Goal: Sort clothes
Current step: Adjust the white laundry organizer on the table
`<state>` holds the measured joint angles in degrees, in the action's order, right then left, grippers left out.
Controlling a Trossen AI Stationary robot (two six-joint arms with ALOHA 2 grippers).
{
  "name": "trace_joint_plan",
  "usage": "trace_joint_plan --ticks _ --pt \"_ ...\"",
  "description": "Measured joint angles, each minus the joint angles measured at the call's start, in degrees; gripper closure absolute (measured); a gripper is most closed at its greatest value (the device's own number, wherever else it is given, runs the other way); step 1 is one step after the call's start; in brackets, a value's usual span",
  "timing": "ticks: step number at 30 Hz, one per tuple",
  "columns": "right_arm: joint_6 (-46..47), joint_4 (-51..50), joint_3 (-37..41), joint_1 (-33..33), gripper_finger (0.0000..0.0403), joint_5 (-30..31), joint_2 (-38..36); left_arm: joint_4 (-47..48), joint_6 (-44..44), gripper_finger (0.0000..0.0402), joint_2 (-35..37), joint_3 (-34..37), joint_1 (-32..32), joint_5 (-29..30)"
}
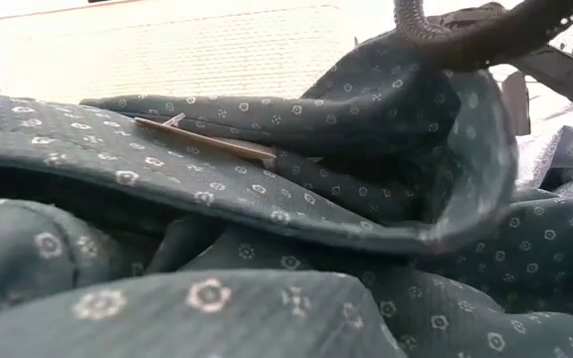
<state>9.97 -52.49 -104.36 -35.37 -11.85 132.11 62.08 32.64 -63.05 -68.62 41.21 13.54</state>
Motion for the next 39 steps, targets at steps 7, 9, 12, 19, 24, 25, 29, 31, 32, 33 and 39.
trace_joint_plan --ticks 7,9,12,19,24,25,29,31,32,33,39 --pt "-0.15 0.11 0.37 -3.08 0.04 1.12 -6.13 0.2 0.0 0.0212 0.0 0.0 0.01 -0.02" --pt "-0.17 0.54 0.27 -4.15 0.0401 1.35 -9.3 0.18 0.01 0.0212 0.0 0.0 0.02 -0.02" --pt "-0.1 1.08 0.29 -5.42 0.0402 1.52 -13.64 0.18 0.04 0.0212 0.0 0.0 0.02 0.0" --pt "-0.1 1.17 0.27 -6.73 0.0402 1.83 -24.75 0.16 0.07 0.0212 0.0 0.0 0.02 0.01" --pt "-0.04 1.72 0.27 -5.82 0.0403 1.27 -32.66 -0.11 0.04 0.0212 0.0 0.0 0.02 0.02" --pt "-0.18 1.68 0.27 -5.4 0.0403 1.2 -34.02 -0.13 0.04 0.0212 0.0 0.0 0.02 0.04" --pt "-0.15 3.2 0.27 -2.71 0.0403 -1.04 -39.23 -0.35 0.08 0.0212 -0.02 0.0 0.02 0.06" --pt "0.6 5.4 0.27 -1.16 0.0403 -3.22 -41.49 -0.55 0.07 0.0212 -0.02 0.0 0.02 0.07" --pt "1.1 6.92 0.27 -0.2 0.0403 -3.85 -42.5 -0.77 0.09 0.0212 -0.02 0.0 0.02 0.07" --pt "1.39 8.78 0.27 0.84 0.0403 -4.52 -43.33 -1.17 0.07 0.0212 -0.02 0.0 0.02 0.09" --pt "1.36 25.59 0.16 7.82 0.0403 -11.44 -46.68 -5.2 -0.3 0.0212 -0.04 0.0 0.02 0.39"
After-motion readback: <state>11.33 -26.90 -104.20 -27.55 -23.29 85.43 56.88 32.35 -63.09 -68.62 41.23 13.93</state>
